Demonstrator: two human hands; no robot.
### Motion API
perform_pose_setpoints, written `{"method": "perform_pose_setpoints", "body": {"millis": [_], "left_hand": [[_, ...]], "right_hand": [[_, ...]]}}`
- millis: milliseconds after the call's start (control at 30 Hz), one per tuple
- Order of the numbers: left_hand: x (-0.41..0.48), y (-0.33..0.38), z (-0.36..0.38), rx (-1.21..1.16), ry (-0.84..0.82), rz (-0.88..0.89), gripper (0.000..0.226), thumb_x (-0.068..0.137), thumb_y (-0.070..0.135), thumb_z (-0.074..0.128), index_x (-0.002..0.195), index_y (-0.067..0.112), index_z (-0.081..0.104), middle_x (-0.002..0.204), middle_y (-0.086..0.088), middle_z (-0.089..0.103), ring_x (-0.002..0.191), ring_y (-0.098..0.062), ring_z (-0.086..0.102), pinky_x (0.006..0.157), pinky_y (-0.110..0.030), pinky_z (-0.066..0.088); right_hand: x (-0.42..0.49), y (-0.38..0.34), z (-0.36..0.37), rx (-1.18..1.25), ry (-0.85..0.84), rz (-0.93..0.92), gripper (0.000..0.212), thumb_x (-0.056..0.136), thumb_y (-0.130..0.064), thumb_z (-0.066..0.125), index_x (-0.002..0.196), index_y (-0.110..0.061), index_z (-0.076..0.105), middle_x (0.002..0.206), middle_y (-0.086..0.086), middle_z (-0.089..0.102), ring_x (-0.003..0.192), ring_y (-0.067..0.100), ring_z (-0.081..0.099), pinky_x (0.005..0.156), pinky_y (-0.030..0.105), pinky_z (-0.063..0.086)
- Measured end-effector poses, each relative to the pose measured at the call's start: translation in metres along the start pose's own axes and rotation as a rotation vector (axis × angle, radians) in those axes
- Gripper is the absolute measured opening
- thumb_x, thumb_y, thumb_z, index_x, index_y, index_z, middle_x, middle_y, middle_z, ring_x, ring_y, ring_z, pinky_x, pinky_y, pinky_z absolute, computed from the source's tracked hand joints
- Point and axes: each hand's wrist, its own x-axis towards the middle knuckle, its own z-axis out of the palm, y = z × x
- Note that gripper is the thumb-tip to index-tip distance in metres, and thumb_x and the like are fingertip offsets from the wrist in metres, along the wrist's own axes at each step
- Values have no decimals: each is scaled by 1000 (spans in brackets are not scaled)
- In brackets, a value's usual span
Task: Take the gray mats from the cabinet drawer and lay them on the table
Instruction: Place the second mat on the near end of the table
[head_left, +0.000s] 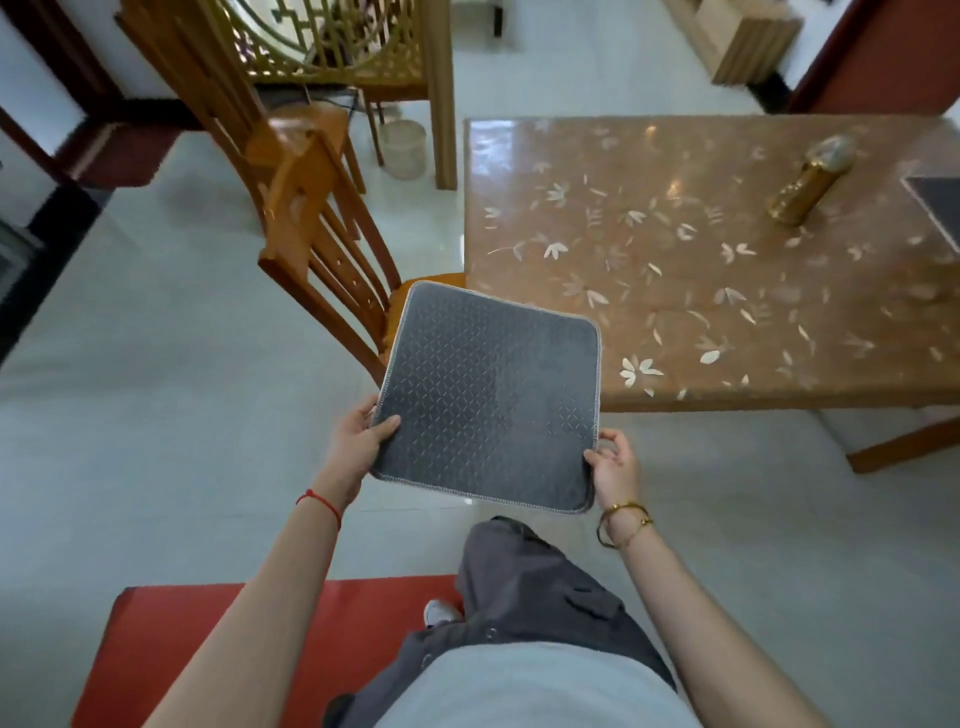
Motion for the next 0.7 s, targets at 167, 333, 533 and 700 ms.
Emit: {"method": "perform_pose_setpoints", "body": {"millis": [167, 333, 533, 700], "left_hand": [[48, 34, -21, 103, -56, 35, 36, 101, 13, 49, 136, 19, 55, 125, -2, 60, 106, -23, 58, 102, -52, 46], [113, 69, -34, 184, -122, 69, 36, 101, 12, 48, 136, 19, 55, 125, -2, 61, 108, -21, 59, 102, -47, 47], [204, 124, -45, 276, -222, 114, 35, 101, 11, 48, 135, 19, 55, 130, -4, 59, 117, -23, 57, 106, -47, 44], [265, 162, -46, 327, -329, 145, 35, 100, 10, 49, 134, 19, 55, 125, -2, 58, 109, -17, 55, 104, -46, 45]], "right_hand": [[11, -9, 38, 9, 70, 23, 28, 85, 8, 54, 102, -16, 54, 92, 13, 63, 87, 24, 58, 74, 29, 44], [38, -26, 84, 35, 174, 44, 26, 85, 7, 54, 99, -14, 53, 82, -1, 59, 82, 21, 56, 75, 31, 42], [81, -58, 147, 141, 277, 85, 27, 87, 9, 51, 95, -17, 52, 92, 2, 63, 80, 19, 59, 64, 26, 45], [101, -81, 179, 155, 353, 112, 30, 86, 13, 49, 86, -17, 51, 79, -6, 61, 70, 12, 56, 60, 20, 43]]}}
